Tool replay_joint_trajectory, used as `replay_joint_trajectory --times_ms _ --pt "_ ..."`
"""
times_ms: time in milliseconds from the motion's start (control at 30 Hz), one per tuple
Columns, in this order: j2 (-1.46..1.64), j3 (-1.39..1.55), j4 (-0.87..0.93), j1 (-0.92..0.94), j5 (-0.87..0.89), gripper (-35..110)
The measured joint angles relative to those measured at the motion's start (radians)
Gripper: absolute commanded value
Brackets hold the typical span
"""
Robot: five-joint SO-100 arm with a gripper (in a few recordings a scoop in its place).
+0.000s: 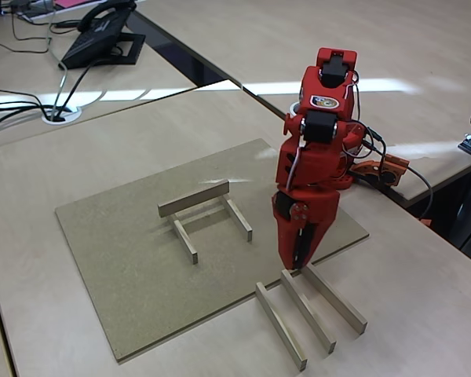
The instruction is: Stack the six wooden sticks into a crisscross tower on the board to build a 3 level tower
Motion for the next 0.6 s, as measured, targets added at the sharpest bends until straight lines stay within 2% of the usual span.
replay_joint_trajectory --times_ms 133,300,600 --pt "-0.049 -0.008 0.083 -0.08 0.032 1" --pt "-0.084 -0.011 0.156 -0.15 0.097 12" --pt "-0.117 -0.009 0.14 -0.198 0.106 17"
